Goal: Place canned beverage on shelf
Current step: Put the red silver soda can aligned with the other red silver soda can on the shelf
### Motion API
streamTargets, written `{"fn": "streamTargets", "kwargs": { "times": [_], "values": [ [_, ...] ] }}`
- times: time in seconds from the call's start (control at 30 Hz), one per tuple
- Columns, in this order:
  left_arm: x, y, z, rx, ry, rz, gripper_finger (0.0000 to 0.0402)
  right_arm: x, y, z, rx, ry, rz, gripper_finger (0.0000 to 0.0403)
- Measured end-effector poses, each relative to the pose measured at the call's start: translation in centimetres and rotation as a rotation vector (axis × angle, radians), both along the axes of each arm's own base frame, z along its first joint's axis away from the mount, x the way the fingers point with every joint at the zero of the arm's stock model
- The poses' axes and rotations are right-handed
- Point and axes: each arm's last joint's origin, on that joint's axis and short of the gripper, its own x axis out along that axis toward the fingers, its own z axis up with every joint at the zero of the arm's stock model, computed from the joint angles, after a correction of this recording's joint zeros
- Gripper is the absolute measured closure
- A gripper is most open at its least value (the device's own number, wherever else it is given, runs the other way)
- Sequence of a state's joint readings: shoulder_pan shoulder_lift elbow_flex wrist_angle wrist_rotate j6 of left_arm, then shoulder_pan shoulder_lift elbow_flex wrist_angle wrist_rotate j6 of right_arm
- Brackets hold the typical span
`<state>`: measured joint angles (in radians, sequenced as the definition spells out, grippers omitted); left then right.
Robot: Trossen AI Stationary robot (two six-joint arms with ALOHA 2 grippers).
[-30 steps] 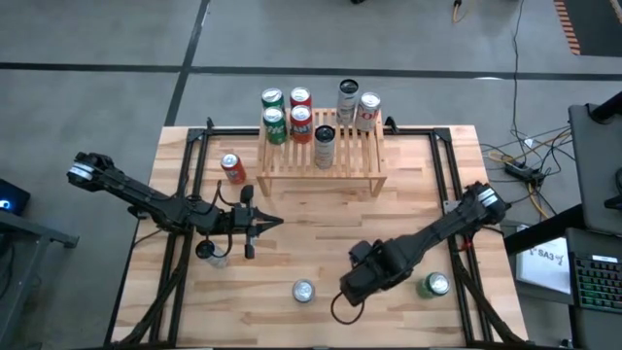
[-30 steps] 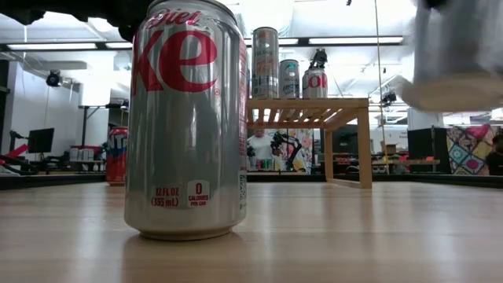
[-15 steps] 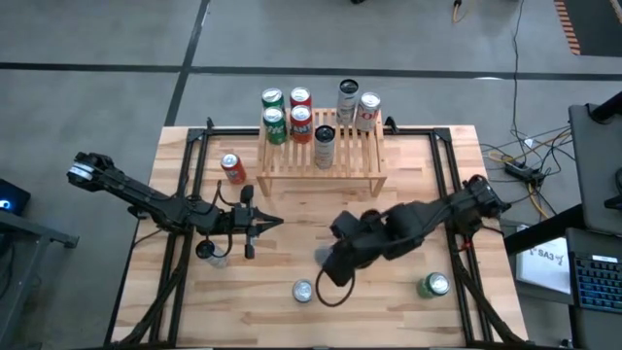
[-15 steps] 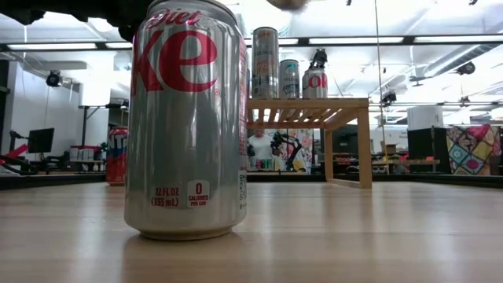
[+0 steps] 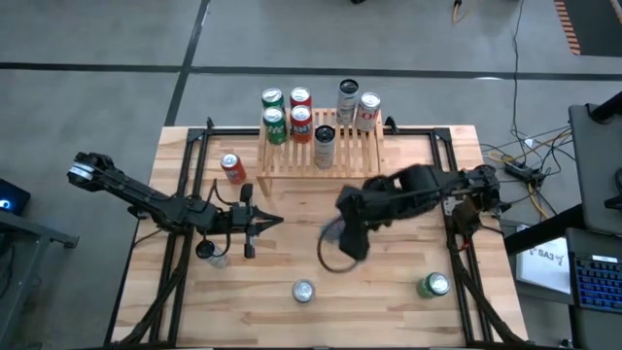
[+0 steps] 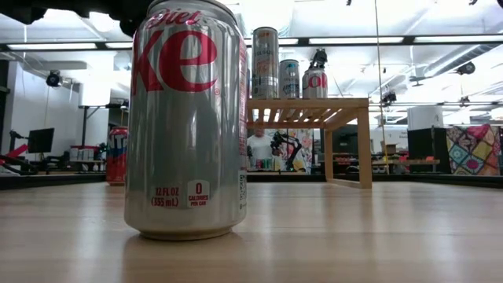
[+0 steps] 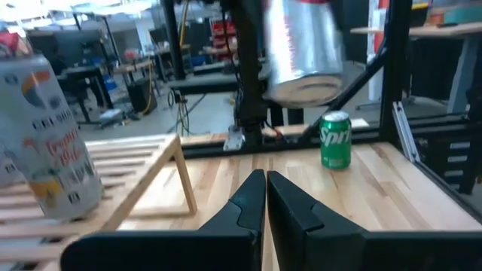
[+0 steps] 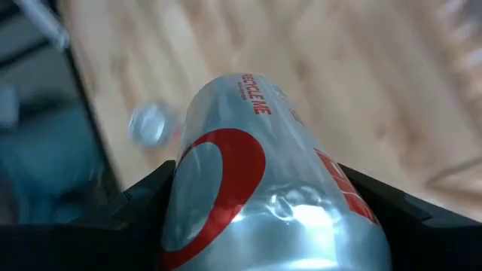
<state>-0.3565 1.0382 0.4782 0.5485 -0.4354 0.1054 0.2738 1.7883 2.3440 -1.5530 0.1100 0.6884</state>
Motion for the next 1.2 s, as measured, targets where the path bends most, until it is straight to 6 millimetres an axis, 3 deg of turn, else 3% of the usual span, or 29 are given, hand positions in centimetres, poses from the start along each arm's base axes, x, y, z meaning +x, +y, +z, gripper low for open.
{"fn": "streamTargets", "kwargs": {
  "times": [0.2, 0.53, 0.83, 1.2],
  "values": [
    [0.0, 0.0, 0.9, 0.028, -0.086, 0.002, 0.0401, 0.7, -4.7, 0.1, -0.088, 0.003, -0.092, 0.0115],
    [-0.1, 0.0, 1.1, 0.031, -0.099, 0.004, 0.0401, 0.8, -11.7, 0.0, -0.138, 0.036, -0.028, 0.0115],
    [-0.1, 0.0, 1.1, 0.053, -0.098, 0.006, 0.0402, 0.2, -13.3, -0.1, -0.206, 0.053, 0.104, 0.0115],
    [-0.1, 0.3, 1.3, 0.101, -0.108, 0.087, 0.0401, -4.1, -15.6, -2.3, -0.275, 0.22, 0.008, 0.0115]
  ]
}}
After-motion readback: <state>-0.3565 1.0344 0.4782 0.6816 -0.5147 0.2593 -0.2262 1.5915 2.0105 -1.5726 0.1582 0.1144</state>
